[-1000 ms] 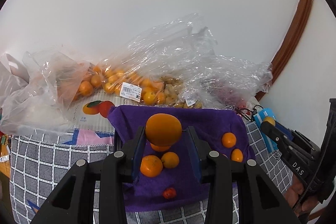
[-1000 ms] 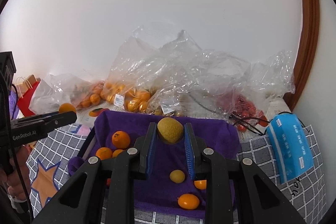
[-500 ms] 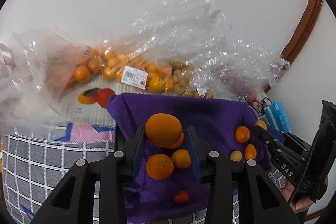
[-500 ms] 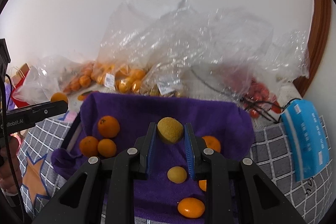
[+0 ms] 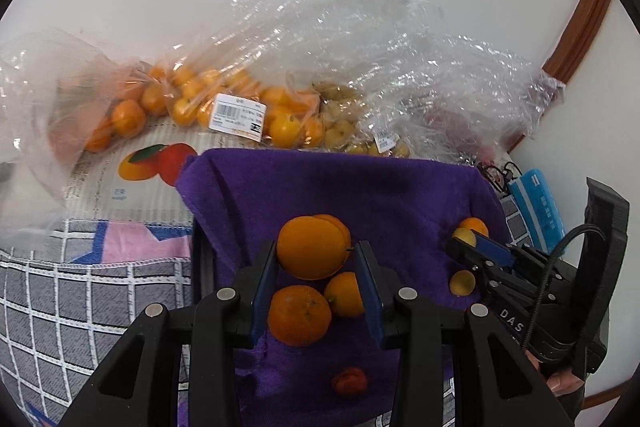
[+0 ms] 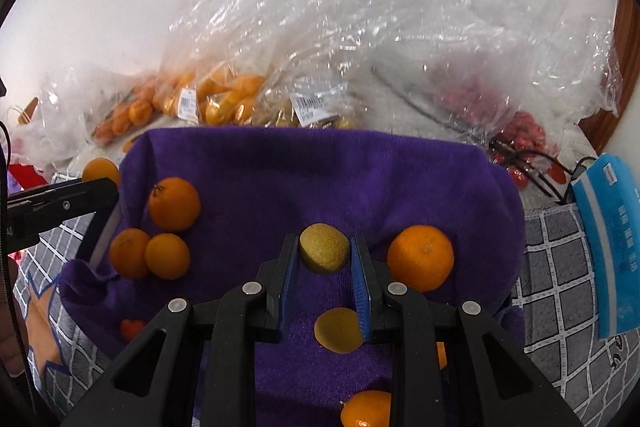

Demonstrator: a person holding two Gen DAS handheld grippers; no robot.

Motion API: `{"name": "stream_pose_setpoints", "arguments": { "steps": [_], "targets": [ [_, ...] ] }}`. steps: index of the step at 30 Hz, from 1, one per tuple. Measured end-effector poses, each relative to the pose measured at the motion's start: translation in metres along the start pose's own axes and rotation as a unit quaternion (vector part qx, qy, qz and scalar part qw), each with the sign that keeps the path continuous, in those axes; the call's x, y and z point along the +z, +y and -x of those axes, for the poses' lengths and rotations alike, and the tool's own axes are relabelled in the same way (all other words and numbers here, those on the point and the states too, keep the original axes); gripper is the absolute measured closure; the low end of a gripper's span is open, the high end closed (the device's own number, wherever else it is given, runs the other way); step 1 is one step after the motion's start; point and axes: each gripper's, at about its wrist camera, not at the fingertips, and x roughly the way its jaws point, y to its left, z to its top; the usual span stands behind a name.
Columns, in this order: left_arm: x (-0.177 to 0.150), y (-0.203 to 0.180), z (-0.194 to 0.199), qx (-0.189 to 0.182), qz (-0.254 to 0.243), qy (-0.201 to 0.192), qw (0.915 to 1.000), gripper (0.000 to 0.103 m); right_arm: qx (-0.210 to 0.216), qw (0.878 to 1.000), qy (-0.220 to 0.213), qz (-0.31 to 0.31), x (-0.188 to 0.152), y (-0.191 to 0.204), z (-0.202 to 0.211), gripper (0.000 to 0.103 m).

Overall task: Organize fruits
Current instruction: 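Carry both held fruits over the purple towel and lower them onto it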

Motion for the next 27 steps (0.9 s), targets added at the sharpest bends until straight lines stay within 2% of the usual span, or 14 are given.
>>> {"name": "stream_pose_setpoints", "arguments": {
  "steps": [21,27],
  "targets": [
    [-0.006,-0.002,-0.018,-0.004,-0.002,0.023,0.9997,0.066,0.000,1.000,0.025,-0.006,-0.007,-0.006,-0.016,0.077],
    [-0.007,-0.010,-0.019,-0.016,-0.011,0.023,0.9996,0.066,0.001,1.000,0.029,-0.004,-0.007,-0.005,-0.018,0.077]
  ]
}}
